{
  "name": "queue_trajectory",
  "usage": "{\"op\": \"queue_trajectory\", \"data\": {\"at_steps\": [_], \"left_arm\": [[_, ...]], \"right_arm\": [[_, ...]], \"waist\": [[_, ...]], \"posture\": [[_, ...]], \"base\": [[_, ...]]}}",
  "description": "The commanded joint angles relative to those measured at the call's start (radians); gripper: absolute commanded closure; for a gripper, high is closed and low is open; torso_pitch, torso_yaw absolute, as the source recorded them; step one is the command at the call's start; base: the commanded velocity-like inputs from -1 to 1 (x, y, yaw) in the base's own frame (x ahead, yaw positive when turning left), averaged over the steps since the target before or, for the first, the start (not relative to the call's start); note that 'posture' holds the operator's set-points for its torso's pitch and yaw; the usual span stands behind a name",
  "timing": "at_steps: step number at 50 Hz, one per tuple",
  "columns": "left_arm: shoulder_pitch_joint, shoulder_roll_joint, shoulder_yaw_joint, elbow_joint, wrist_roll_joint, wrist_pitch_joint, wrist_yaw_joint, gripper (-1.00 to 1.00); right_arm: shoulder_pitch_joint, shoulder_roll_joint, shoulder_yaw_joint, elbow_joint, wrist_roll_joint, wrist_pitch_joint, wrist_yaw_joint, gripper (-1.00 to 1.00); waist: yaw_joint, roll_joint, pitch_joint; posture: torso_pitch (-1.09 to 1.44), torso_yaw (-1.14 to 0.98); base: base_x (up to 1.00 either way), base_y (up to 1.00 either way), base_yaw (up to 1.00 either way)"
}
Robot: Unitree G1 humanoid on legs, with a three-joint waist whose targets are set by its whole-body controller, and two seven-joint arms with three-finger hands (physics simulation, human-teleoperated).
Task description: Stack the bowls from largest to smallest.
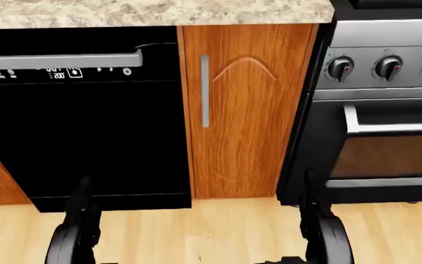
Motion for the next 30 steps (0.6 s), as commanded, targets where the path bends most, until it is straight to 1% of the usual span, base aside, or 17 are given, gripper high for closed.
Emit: {"op": "queue_trajectory", "data": {"at_steps": [1, 2, 3, 4, 5, 6, 7, 8, 11, 15, 19, 22, 25, 26, 28, 29, 30], "left_arm": [[-0.022, 0.002, -0.003, -0.061, 0.002, -0.085, -0.004, -1.0], [-0.021, 0.002, -0.004, -0.062, 0.002, -0.084, -0.005, -1.0], [-0.023, 0.003, -0.004, -0.055, 0.004, -0.089, -0.006, -1.0], [-0.025, 0.004, -0.002, -0.05, 0.004, -0.092, -0.007, -1.0], [-0.027, 0.005, -0.001, -0.046, 0.005, -0.094, -0.008, -1.0], [-0.027, 0.005, 0.0, -0.046, 0.004, -0.093, -0.008, -1.0], [-0.026, 0.005, 0.0, -0.049, 0.005, -0.093, -0.008, -1.0], [-0.025, 0.005, -0.001, -0.051, 0.005, -0.092, -0.009, -1.0], [-0.018, 0.003, -0.005, -0.048, 0.011, -0.097, -0.009, -1.0], [-0.012, -0.003, -0.016, -0.137, 0.012, -0.023, -0.005, -1.0], [-0.033, 0.004, -0.009, -0.329, 0.007, 0.161, -0.001, -1.0], [-0.07, 0.014, 0.017, -0.4, -0.011, 0.254, -0.002, -1.0], [-0.118, 0.032, 0.048, -0.474, -0.028, 0.356, 0.0, -1.0], [-0.136, 0.039, 0.062, -0.527, -0.039, 0.418, 0.003, -1.0], [-0.173, 0.054, 0.083, -0.581, -0.056, 0.493, 0.007, -1.0], [-0.186, 0.061, 0.088, -0.618, -0.061, 0.535, 0.008, -1.0], [-0.201, 0.067, 0.096, -0.648, -0.068, 0.573, 0.011, -1.0]], "right_arm": [[-0.006, 0.006, 0.013, -0.147, -0.004, -0.012, -0.012, -1.0], [-0.007, 0.006, 0.014, -0.156, -0.003, 0.001, -0.013, -1.0], [-0.017, 0.003, 0.01, -0.148, -0.005, 0.002, -0.014, -1.0], [-0.023, 0.002, 0.009, -0.143, -0.004, 0.003, -0.014, -1.0], [-0.025, 0.002, 0.009, -0.144, -0.005, 0.005, -0.016, -1.0], [-0.025, 0.002, 0.009, -0.146, -0.005, 0.006, -0.016, -1.0], [-0.028, 0.002, 0.007, -0.145, -0.004, 0.006, -0.017, -1.0], [-0.028, 0.002, 0.007, -0.143, -0.004, 0.005, -0.017, -1.0], [-0.033, 0.004, 0.01, -0.141, -0.005, 0.005, -0.02, -1.0], [-0.044, 0.002, 0.011, -0.188, -0.006, 0.05, -0.026, -1.0], [-0.059, -0.002, 0.01, -0.268, -0.009, 0.125, -0.029, -1.0], [-0.043, 0.002, 0.026, -0.425, -0.021, 0.248, -0.035, -1.0], [-0.063, 0.001, 0.03, -0.525, -0.032, 0.347, -0.036, -1.0], [-0.078, -0.001, 0.029, -0.545, -0.035, 0.374, -0.035, -1.0], [-0.106, 0.0, 0.029, -0.58, -0.046, 0.419, -0.043, -1.0], [-0.119, 0.003, 0.024, -0.593, -0.032, 0.415, -0.036, -1.0], [-0.131, 0.003, 0.022, -0.613, -0.028, 0.447, -0.039, -1.0]], "waist": [[-0.002, -0.008, -0.001], [0.002, -0.008, -0.036], [0.009, -0.002, -0.061], [0.009, -0.002, -0.051], [0.007, -0.006, -0.016], [0.007, -0.007, -0.04], [0.007, -0.007, -0.07], [0.008, -0.007, -0.075], [0.008, -0.007, -0.075], [0.008, -0.005, -0.081], [0.007, -0.003, -0.087], [0.009, -0.004, -0.09], [0.01, -0.002, -0.093], [0.01, -0.001, -0.094], [0.008, 0.001, -0.095], [0.008, 0.001, -0.094], [0.007, 0.002, -0.093]], "posture": [[0.0, 0.0], [0.0, 0.0], [0.0, 0.0], [0.0, 0.0], [0.0, 0.0], [0.0, 0.0], [0.0, 0.0], [0.0, 0.0], [0.0, 0.0], [0.0, 0.0], [0.0, 0.0], [0.0, 0.0], [0.0, 0.0], [0.0, 0.0], [0.0, 0.0], [0.0, 0.0], [0.0, 0.0]], "base": [[0.0, 0.0, 0.0], [0.0, 0.0, 0.0], [0.0, 0.0, 0.0], [0.0, 0.0, 0.0], [0.0, 0.0, 0.0], [0.0, 0.0, 0.0], [0.0, 0.0, 0.0], [0.0, 0.0, 0.0], [0.0, 0.0, 0.0], [0.0, 0.0, 0.0], [0.0, 0.0, 0.0], [0.0, 0.0, 0.0], [0.0, 0.0, 0.0], [0.0, 0.0, 0.0], [0.0, 0.0, 0.0], [0.0, 0.0, 0.0], [0.0, 0.0, 0.0]]}}
